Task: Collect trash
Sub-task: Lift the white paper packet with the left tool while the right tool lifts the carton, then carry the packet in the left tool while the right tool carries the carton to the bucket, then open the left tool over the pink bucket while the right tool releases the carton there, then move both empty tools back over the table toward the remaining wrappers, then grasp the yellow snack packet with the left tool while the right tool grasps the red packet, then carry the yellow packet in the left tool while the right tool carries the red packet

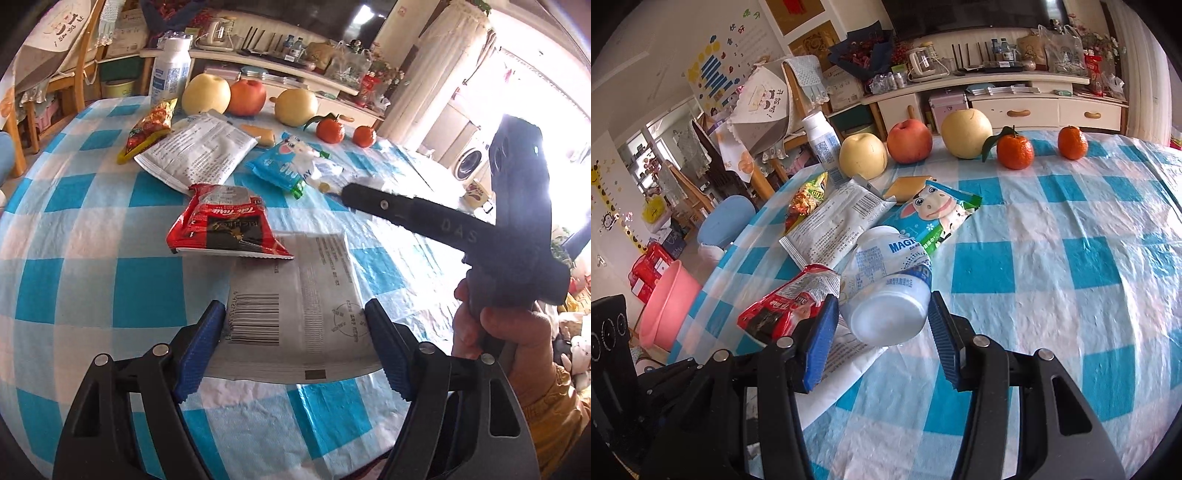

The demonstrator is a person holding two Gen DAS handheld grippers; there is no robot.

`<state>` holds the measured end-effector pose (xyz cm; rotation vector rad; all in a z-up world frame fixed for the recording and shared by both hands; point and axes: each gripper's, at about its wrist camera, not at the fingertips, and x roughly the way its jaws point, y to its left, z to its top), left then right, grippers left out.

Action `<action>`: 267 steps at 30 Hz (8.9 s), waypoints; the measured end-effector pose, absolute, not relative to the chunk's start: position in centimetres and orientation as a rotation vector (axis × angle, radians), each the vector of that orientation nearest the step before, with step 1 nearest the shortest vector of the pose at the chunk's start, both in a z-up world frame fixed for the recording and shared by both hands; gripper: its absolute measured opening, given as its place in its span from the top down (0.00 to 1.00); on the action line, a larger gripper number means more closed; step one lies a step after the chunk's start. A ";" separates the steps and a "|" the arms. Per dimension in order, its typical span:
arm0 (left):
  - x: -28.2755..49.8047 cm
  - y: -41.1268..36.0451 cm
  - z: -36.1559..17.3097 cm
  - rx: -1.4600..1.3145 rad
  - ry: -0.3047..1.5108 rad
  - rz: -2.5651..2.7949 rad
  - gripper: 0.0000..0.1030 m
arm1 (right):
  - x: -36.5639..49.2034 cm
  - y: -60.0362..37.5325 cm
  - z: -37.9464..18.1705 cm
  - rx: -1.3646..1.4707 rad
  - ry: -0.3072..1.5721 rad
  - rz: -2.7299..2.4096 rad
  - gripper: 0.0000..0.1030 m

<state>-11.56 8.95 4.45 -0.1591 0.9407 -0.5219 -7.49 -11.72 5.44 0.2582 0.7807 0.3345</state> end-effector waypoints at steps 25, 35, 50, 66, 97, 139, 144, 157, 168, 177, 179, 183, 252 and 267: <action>-13.0 5.9 1.6 0.144 1.015 -0.569 0.13 | -10.9 -10.8 6.6 0.252 0.755 0.329 0.50; -12.5 5.4 1.3 0.160 0.990 -0.535 0.26 | -11.1 -11.5 6.8 0.272 0.749 0.345 0.50; -11.7 12.0 6.8 -0.172 0.900 -0.608 0.26 | -11.4 -11.4 9.1 0.395 0.707 0.418 0.50; -9.4 21.9 8.6 -0.393 0.789 -0.449 0.26 | -10.7 -6.7 10.1 0.412 0.729 0.485 0.51; -12.3 51.8 5.4 -0.883 0.591 0.337 0.23 | -7.3 32.1 10.3 -0.026 0.847 0.973 0.41; -9.3 34.7 10.5 -0.353 0.473 0.131 0.07 | -14.6 7.0 9.6 0.022 0.713 0.564 0.06; -8.8 32.8 10.5 -0.316 0.500 0.091 0.07 | -14.7 5.2 9.6 0.043 0.701 0.543 0.06; -7.7 28.6 9.7 -0.238 0.573 0.046 0.07 | -14.0 1.2 8.6 0.077 0.686 0.480 0.05; -6.7 22.9 8.0 -0.101 0.693 -0.042 0.07 | -12.7 -2.1 8.6 0.135 0.659 0.434 0.04; -6.4 19.6 7.4 -0.078 0.715 -0.148 0.07 | -10.9 -6.3 9.1 0.205 0.631 0.370 0.04; -6.2 19.2 7.4 -0.079 0.718 -0.164 0.07 | -10.4 -7.4 9.1 0.227 0.635 0.361 0.04; -5.7 18.5 7.1 -0.079 0.730 -0.195 0.07 | -9.2 -9.7 8.8 0.295 0.654 0.342 0.04; 7.4 18.7 1.0 -0.414 0.934 -0.244 0.54 | -0.7 -4.9 3.2 0.223 0.930 0.636 0.14; -0.9 17.9 2.3 -0.403 0.916 -0.272 0.55 | -0.2 -4.0 2.4 0.124 0.882 0.581 0.61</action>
